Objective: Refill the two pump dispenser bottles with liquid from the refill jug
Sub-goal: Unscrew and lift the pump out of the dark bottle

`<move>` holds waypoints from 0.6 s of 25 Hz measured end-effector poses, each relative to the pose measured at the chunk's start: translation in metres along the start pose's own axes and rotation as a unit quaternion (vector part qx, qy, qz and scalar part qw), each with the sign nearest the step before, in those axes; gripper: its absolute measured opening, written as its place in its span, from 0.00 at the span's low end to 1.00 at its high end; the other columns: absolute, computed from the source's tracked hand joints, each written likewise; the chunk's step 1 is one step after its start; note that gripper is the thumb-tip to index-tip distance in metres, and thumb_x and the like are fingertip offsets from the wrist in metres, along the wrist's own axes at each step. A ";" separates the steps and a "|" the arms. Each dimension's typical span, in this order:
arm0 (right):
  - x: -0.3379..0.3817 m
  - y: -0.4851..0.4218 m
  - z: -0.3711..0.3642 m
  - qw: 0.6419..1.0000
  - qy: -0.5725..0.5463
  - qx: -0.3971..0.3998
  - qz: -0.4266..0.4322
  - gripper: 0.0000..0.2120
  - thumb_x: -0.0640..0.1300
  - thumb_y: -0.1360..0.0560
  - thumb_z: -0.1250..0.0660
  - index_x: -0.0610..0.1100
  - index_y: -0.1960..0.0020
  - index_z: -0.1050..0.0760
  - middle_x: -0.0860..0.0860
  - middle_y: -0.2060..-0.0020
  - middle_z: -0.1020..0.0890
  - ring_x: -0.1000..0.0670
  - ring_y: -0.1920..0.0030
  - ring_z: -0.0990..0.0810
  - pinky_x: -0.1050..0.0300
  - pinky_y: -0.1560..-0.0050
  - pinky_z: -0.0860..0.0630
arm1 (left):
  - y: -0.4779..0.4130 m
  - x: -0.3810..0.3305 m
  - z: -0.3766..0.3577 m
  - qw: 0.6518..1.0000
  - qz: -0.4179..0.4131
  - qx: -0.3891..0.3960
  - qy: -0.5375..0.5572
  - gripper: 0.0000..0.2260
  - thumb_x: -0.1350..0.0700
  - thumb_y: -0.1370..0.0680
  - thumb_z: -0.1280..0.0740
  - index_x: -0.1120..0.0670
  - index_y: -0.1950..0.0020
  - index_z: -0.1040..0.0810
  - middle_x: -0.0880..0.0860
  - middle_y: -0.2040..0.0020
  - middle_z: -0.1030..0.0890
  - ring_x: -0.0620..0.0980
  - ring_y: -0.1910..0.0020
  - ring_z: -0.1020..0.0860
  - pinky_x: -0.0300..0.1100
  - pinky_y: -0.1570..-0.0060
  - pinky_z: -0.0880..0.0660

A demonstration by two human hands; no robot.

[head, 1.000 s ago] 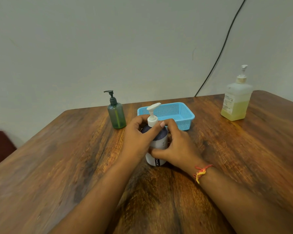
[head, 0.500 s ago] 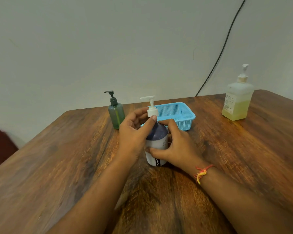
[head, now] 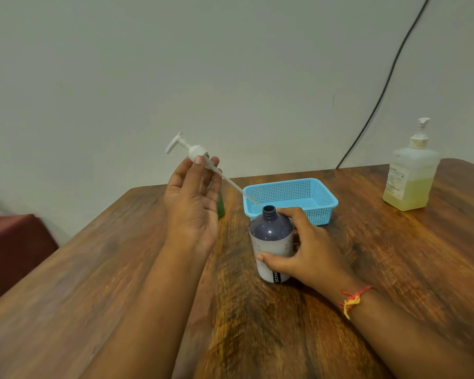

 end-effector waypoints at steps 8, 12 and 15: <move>0.000 0.001 -0.003 1.000 0.005 0.018 -0.006 0.36 0.63 0.36 0.22 0.66 0.36 0.40 0.74 0.43 0.30 0.70 0.44 0.26 0.73 0.50 0.26 | -0.026 -0.001 0.084 0.941 0.062 -0.107 -0.314 0.09 0.58 0.21 0.29 0.57 0.42 0.20 0.57 0.46 0.17 0.51 0.51 0.18 0.47 0.49 0.18; -0.008 0.000 -0.006 0.999 0.003 0.036 -0.026 0.39 0.62 0.34 0.22 0.63 0.31 0.41 0.68 0.39 0.29 0.62 0.42 0.24 0.70 0.48 0.25 | -0.029 0.026 0.117 0.797 0.061 -0.079 -0.596 0.09 0.58 0.23 0.27 0.52 0.44 0.18 0.52 0.47 0.18 0.51 0.50 0.19 0.49 0.48 0.18; -0.012 0.000 -0.008 0.998 -0.006 0.045 -0.032 0.42 0.62 0.33 0.23 0.59 0.27 0.42 0.61 0.33 0.28 0.60 0.37 0.26 0.67 0.43 0.25 | -0.035 0.041 0.124 0.691 0.042 -0.020 -0.721 0.10 0.59 0.23 0.27 0.53 0.43 0.17 0.48 0.50 0.19 0.49 0.52 0.19 0.48 0.51 0.18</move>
Point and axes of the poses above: each hand's wrist, its own y-axis away from the middle knuckle, its own z-axis out of the back of the hand, x = y × z, the point moved 10 cm from there along -y, towards the middle knuckle
